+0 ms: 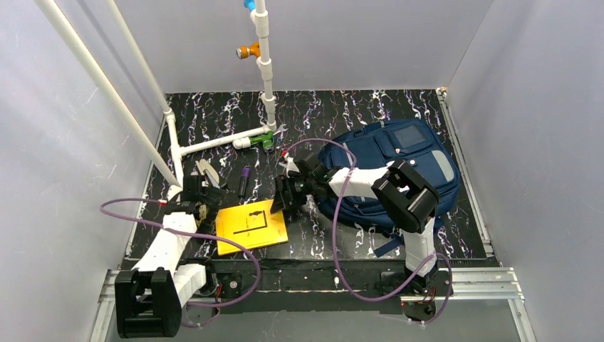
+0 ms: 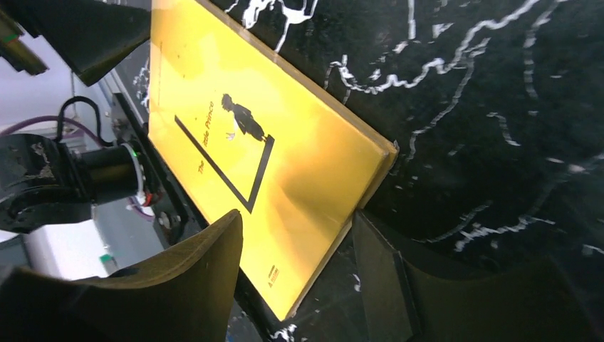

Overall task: Pack the student bag
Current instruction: Move the book to the center of the board, then pick up the book from the center of the board.

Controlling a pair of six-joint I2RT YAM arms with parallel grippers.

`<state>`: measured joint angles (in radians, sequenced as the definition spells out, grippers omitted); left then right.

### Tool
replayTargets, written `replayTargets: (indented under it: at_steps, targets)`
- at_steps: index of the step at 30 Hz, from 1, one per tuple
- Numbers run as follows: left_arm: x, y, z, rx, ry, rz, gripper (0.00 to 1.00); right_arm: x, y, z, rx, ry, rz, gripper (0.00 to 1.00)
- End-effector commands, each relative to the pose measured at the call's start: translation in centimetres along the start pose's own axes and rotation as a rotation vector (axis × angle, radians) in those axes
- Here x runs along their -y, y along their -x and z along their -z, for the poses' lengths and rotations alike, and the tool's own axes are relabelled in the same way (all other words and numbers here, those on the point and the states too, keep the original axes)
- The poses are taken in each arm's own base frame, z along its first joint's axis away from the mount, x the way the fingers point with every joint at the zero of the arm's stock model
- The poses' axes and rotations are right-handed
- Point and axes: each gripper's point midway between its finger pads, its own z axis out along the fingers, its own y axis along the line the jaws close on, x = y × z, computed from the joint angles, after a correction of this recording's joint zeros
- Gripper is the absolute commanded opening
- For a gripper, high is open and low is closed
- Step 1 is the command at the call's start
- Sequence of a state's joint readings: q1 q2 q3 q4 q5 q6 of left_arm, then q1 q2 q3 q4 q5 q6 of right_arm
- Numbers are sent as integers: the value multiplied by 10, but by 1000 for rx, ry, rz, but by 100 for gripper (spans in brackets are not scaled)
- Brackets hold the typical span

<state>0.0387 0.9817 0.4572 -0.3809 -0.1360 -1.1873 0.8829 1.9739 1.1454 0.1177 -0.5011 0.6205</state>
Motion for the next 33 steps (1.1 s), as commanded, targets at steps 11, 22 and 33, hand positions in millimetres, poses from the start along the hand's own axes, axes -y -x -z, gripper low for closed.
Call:
replayTargets:
  at_steps: [11,22,33]
  targets:
    - [-13,12,74,4,99,-403,98,31,37,50,-32,-307,386,86]
    - [13,-44,81,-229,-142,-447,91,-17,-7,39,6,-354,548,98]
    - [10,34,126,118,4,-530,97,-57,-33,16,78,-506,1129,99]
